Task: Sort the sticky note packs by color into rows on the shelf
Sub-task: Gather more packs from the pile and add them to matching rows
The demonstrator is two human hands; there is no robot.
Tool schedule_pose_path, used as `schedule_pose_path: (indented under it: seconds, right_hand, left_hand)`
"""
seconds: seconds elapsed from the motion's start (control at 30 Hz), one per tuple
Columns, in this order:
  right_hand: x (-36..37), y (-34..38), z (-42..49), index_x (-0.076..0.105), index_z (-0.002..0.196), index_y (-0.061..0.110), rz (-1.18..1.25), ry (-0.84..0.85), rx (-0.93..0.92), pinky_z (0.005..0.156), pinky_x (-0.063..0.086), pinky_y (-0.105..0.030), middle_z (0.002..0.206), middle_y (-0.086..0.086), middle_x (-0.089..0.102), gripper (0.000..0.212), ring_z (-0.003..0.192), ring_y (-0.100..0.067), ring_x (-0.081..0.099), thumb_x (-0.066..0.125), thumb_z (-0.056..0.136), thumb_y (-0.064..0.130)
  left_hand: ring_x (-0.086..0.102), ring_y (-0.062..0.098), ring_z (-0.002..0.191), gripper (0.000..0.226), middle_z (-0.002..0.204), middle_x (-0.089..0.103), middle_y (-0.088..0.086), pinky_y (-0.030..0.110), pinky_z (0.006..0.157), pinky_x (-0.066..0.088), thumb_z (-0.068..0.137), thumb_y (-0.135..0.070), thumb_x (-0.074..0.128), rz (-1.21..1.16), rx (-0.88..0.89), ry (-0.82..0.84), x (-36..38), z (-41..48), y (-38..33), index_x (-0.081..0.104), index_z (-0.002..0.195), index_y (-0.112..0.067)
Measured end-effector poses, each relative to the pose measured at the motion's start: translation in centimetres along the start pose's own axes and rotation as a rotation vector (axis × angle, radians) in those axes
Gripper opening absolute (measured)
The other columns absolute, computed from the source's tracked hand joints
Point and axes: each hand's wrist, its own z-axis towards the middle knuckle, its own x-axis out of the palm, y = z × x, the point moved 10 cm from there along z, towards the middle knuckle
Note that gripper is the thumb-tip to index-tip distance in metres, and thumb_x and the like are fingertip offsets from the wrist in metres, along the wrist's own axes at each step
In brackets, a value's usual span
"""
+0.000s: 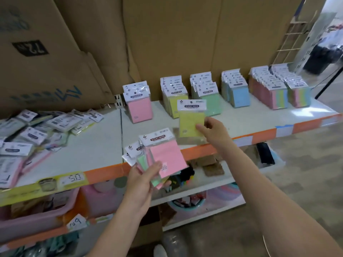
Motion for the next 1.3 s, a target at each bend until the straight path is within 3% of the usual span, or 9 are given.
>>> schedule_pose_path:
  seconds: [0.13, 0.27, 0.67, 0.77, 0.83, 0.93, 1.07, 1.13, 1.3]
  right_hand:
    - [2.1, 0.1, 6.2, 0.062, 0.098, 0.002, -0.278, 0.004, -0.009, 0.072, 0.039, -0.036, 0.095, -0.017, 0.065, 0.023, 0.089, -0.031, 0.059, 0.065, 0.094, 0.023]
    - [3.2, -0.1, 9.0, 0.05, 0.13, 0.004, -0.286, -0.081, 0.03, 0.083, 0.042, -0.034, 0.119, -0.018, 0.065, 0.04, 0.111, -0.036, 0.06, 0.062, 0.095, 0.02]
    - [4.3, 0.9, 9.1, 0.051, 0.129, -0.002, -0.279, -0.176, 0.026, 0.097, 0.046, -0.042, 0.129, -0.021, 0.052, 0.043, 0.116, -0.035, 0.054, 0.063, 0.093, 0.018]
    - [5.2, 2.3, 5.9, 0.065, 0.111, 0.007, -0.137, -0.043, -0.094, 0.078, 0.05, -0.037, 0.107, -0.005, 0.068, 0.022, 0.094, -0.012, 0.066, 0.059, 0.098, 0.024]
    - [7.8, 2.8, 3.5, 0.069, 0.099, 0.018, 0.037, 0.28, -0.064, 0.058, 0.045, -0.021, 0.081, 0.014, 0.069, 0.021, 0.063, 0.006, 0.059, 0.056, 0.099, 0.034]
    - [10.7, 3.5, 1.0, 0.069, 0.104, 0.019, -0.035, 0.577, -0.124, 0.066, 0.051, -0.023, 0.088, 0.01, 0.073, 0.019, 0.075, -0.008, 0.065, 0.068, 0.092, 0.033]
    - [10.5, 3.1, 2.3, 0.068, 0.097, 0.007, 0.121, 0.507, -0.075, 0.061, 0.042, -0.019, 0.082, -0.009, 0.065, 0.019, 0.071, -0.012, 0.056, 0.07, 0.091, 0.025]
    - [10.2, 2.7, 3.1, 0.067, 0.097, 0.002, 0.172, 0.469, -0.037, 0.056, 0.037, -0.015, 0.072, -0.001, 0.061, 0.022, 0.06, -0.005, 0.051, 0.066, 0.094, 0.024]
    - [10.4, 2.1, 4.1, 0.065, 0.088, 0.018, 0.21, 0.427, 0.004, 0.056, 0.037, -0.023, 0.062, 0.013, 0.057, 0.013, 0.056, -0.004, 0.048, 0.06, 0.098, 0.025]
  left_hand:
    - [0.073, 0.032, 0.089, 0.047, 0.103, 0.075, 0.012, 0.038, 0.056, 0.06, 0.069, -0.012, 0.075, -0.053, 0.007, 0.007, -0.8, 2.2, -0.9, 0.061, 0.114, -0.013]
    - [0.073, 0.034, 0.09, 0.048, 0.105, 0.074, 0.014, 0.039, 0.056, 0.059, 0.069, -0.011, 0.075, -0.081, -0.004, 0.007, -1.0, 4.2, -1.3, 0.06, 0.116, -0.011]
    - [0.073, 0.031, 0.094, 0.048, 0.106, 0.075, 0.009, 0.041, 0.057, 0.061, 0.068, -0.013, 0.075, -0.081, 0.032, 0.001, 0.1, 6.9, -1.9, 0.062, 0.114, -0.021]
    - [0.073, 0.031, 0.096, 0.05, 0.109, 0.075, 0.009, 0.039, 0.058, 0.061, 0.071, -0.012, 0.075, -0.105, 0.036, -0.021, 0.0, 7.3, -1.8, 0.061, 0.118, -0.023]
    - [0.072, 0.031, 0.097, 0.054, 0.11, 0.074, 0.01, 0.037, 0.058, 0.061, 0.072, -0.014, 0.076, -0.089, 0.052, -0.041, -0.1, 7.6, -1.9, 0.06, 0.123, -0.021]
    - [0.072, 0.031, 0.099, 0.057, 0.111, 0.074, 0.01, 0.036, 0.061, 0.061, 0.073, -0.018, 0.075, -0.031, 0.081, -0.077, -0.2, 8.0, -2.2, 0.058, 0.128, -0.019]
    - [0.071, 0.034, 0.101, 0.048, 0.112, 0.073, 0.012, 0.047, 0.068, 0.062, 0.081, -0.025, 0.065, -0.12, 0.071, -0.107, -0.4, 8.4, -2.5, 0.057, 0.127, -0.017]
    - [0.07, 0.039, 0.102, 0.042, 0.113, 0.072, 0.017, 0.053, 0.069, 0.061, 0.087, -0.021, 0.06, -0.192, 0.043, -0.14, -1.1, 8.5, -2.6, 0.053, 0.127, -0.011]
    - [0.068, 0.045, 0.1, 0.048, 0.113, 0.071, 0.02, 0.052, 0.066, 0.061, 0.076, -0.017, 0.065, -0.178, 0.067, -0.205, -2.6, 8.2, -3.5, 0.055, 0.123, -0.007]
